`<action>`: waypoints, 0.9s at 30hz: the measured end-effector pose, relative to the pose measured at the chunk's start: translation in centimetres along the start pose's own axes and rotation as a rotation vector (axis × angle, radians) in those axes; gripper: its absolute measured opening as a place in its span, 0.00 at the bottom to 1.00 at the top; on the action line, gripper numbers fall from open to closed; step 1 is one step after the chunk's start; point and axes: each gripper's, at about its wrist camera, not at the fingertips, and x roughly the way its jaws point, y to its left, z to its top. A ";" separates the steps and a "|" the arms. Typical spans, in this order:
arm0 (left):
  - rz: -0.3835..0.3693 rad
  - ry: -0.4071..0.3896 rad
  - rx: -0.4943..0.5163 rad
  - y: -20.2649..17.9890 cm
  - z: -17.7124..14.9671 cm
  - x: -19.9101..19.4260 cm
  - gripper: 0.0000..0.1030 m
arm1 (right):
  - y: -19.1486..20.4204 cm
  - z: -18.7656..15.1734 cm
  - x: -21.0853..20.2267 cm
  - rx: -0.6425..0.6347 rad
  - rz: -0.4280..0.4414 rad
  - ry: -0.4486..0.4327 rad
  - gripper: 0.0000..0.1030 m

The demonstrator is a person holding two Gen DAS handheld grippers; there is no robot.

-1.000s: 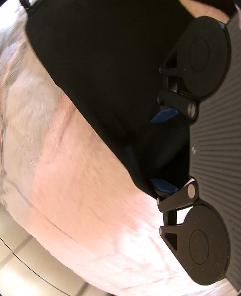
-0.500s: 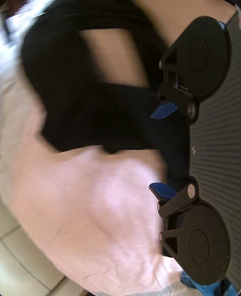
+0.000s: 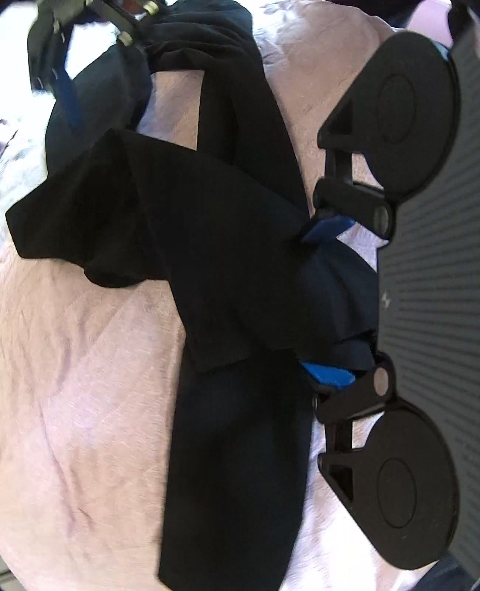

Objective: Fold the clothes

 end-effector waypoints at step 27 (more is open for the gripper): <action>0.537 -0.204 0.020 9.0 1.8 -6.2 0.61 | -7.0 13.5 9.4 0.184 -0.135 -0.103 0.52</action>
